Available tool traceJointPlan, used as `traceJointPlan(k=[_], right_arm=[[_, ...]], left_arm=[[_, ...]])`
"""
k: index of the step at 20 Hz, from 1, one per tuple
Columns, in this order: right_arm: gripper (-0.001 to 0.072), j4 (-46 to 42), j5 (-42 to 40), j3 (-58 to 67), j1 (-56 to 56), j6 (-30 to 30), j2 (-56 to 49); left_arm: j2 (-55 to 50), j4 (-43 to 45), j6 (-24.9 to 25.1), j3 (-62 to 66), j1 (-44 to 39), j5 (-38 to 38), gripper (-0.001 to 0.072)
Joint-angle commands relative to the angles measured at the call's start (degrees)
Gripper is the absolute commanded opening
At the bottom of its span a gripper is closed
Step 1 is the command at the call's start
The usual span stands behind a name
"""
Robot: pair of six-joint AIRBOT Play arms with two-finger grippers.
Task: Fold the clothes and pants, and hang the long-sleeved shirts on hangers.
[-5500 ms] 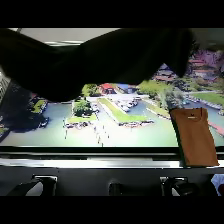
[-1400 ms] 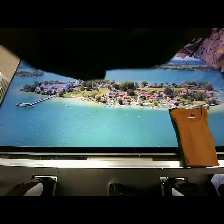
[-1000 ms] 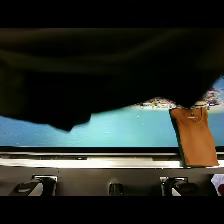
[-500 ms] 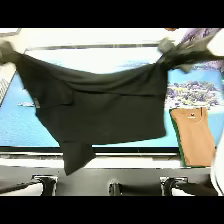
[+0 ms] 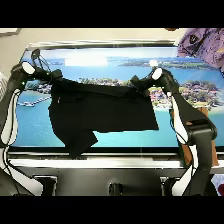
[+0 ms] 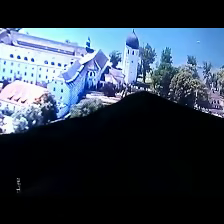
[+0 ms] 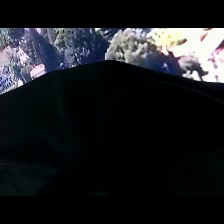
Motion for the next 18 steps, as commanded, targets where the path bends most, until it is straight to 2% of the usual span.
traceJointPlan(k=[1,2,3,4,5,6,7,10,13,15,18], right_arm=[[0.0358,3.9,1.2,0.9,-0.9,-4.5,-1.6],[0.0451,3.7,4.6,1.3,-2.1,-6.5,-0.5],[0.0499,3.2,8.9,1.4,-3.6,-9.3,1.2],[0.0509,1.3,14.0,1.4,-5.5,-14.7,3.6],[0.0509,-1.7,18.5,1.4,-7.1,-23.9,6.1],[0.0511,-5.3,22.5,1.4,-8.6,-30.7,8.7],[0.0548,-8.6,27.0,1.3,-10.3,-36.5,11.2],[0.0557,-1.6,30.5,-4.7,-19.3,-40.4,18.1],[0.0563,-0.3,29.5,-20.3,-27.1,-41.7,24.9],[0.0628,0.4,27.6,-29.9,-30.0,-42.7,27.5],[0.0627,2.2,24.8,-38.5,-30.2,-45.5,27.7]], left_arm=[[-1.2,-1.0,-0.7,1.6,0.4,-3.0,0.0695],[-0.8,-1.0,-0.5,3.6,1.5,-7.1,0.0694],[-0.2,-1.0,0.2,5.6,2.8,-11.6,0.0695],[0.9,-1.0,2.6,7.4,4.5,-16.8,0.0695],[2.3,-1.0,5.7,8.0,6.4,-21.4,0.0695],[4.1,-3.3,5.6,7.3,9.0,-23.5,0.0695],[5.8,-5.0,6.2,6.4,11.5,-25.4,0.0694],[13.7,-5.8,6.5,-3.7,18.8,-26.2,0.0695],[23.3,-10.4,6.5,-22.0,25.5,-24.2,0.0694],[28.7,-11.4,6.5,-32.7,28.8,-22.2,0.0694],[31.4,-11.4,6.5,-39.7,30.7,-21.6,0.0694]])
